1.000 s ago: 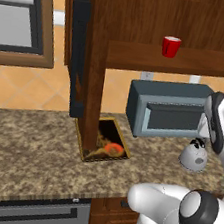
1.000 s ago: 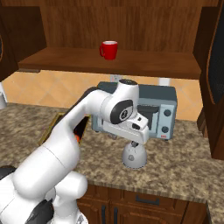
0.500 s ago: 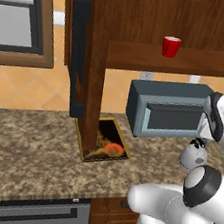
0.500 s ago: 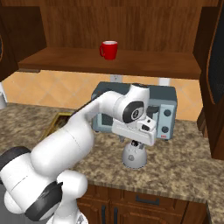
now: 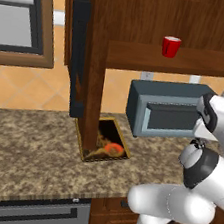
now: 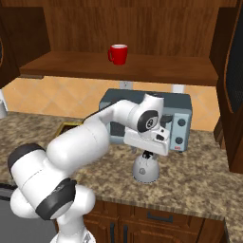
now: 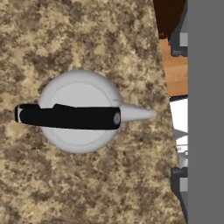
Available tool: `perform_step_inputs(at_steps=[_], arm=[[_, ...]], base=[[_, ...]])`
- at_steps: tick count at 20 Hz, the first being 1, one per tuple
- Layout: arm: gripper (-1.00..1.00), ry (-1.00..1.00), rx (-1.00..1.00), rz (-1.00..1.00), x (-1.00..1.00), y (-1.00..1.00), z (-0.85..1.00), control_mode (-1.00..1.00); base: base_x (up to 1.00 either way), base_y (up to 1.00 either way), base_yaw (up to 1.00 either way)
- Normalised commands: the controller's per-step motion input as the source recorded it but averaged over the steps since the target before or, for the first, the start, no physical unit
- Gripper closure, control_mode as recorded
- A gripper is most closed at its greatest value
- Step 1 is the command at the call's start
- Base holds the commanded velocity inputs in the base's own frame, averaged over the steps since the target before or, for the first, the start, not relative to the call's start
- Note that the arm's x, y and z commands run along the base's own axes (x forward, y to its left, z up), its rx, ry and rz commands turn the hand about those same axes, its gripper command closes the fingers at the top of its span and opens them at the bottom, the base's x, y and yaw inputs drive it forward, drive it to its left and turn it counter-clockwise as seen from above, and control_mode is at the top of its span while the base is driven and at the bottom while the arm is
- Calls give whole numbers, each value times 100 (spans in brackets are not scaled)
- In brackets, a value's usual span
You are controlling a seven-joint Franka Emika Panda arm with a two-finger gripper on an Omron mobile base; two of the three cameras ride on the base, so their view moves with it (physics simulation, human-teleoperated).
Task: Pick the kettle from the counter and place it on the tray. Then pick the mug from the cabinet and place it on the tray. Then close the cabinet doors.
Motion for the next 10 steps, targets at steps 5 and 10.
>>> perform_step_inputs(at_steps=[5,10], arm=[[-100,0,0,3,27,1,-11,-100],[-100,0,0,4,30,0,-14,-100]], base=[[0,0,0],[0,0,0]])
